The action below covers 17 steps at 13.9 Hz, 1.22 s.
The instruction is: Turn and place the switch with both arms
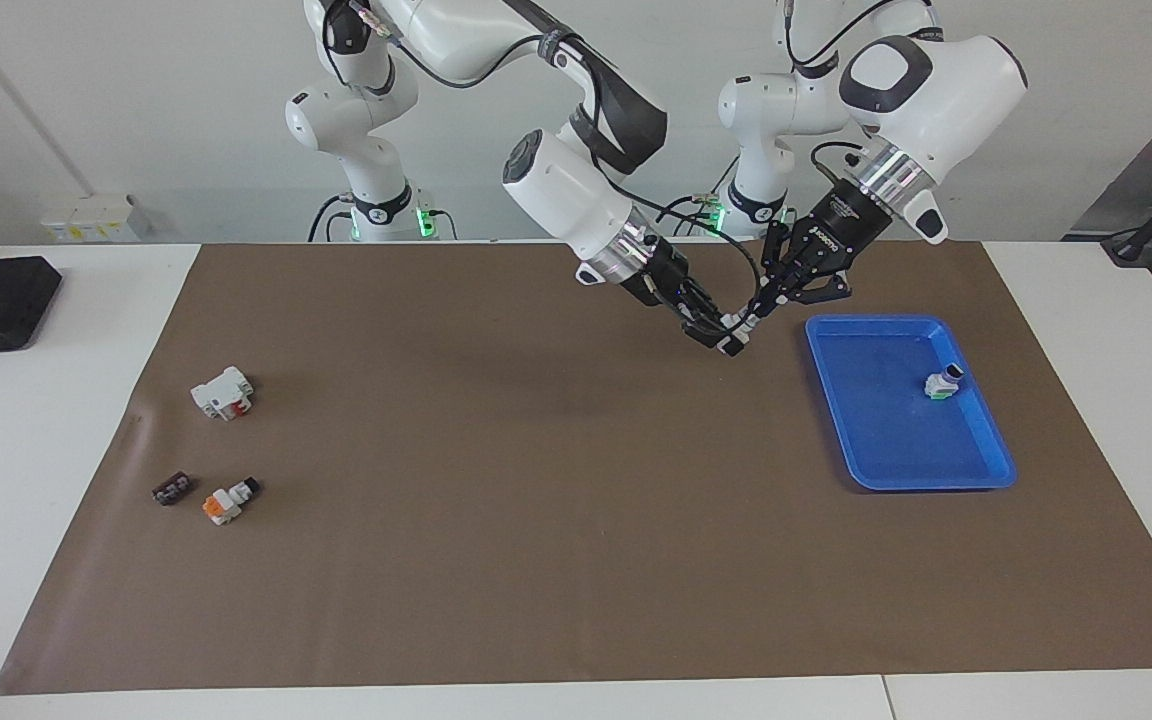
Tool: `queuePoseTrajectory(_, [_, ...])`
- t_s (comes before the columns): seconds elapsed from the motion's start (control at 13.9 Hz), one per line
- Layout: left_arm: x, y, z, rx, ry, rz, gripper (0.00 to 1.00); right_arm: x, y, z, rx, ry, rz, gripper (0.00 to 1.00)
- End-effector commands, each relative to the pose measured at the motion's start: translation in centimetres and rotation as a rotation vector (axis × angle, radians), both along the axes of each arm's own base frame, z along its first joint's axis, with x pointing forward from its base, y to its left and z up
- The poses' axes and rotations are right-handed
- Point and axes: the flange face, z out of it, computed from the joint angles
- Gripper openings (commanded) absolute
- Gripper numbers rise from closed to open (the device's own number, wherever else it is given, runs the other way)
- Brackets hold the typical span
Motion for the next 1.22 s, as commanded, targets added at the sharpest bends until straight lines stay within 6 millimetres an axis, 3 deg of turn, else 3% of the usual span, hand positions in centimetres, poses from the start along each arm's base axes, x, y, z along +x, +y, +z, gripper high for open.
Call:
queuePoseTrajectory(0.0, [0.8, 4.19, -1.12, 0.052, 0.016, 0.162, 0.0, -0.22, -0.78, 1.41, 0.01, 0.008, -0.004, 0.0])
queuePoseTrajectory(0.72, [0.83, 4.35, -1.14, 0.059, 0.049, 0.212, 0.0, -0.04, -1.01, 1.39, 0.009, 0.009, -0.006, 0.0])
queuePoseTrajectory(0.79, [0.82, 4.36, -1.14, 0.065, 0.048, 0.21, 0.0, 0.04, -1.11, 1.39, 0.011, 0.009, -0.01, 0.17])
queuePoseTrajectory(0.86, [0.85, 4.16, -1.13, 0.074, 0.042, 0.203, 0.0, 0.09, -1.16, 1.4, 0.001, 0.001, -0.004, 0.97])
queuePoseTrajectory(1.15, [0.81, 3.83, -1.16, 0.087, 0.034, 0.192, 0.0, 0.1, -1.31, 1.41, -0.021, -0.019, 0.01, 1.0])
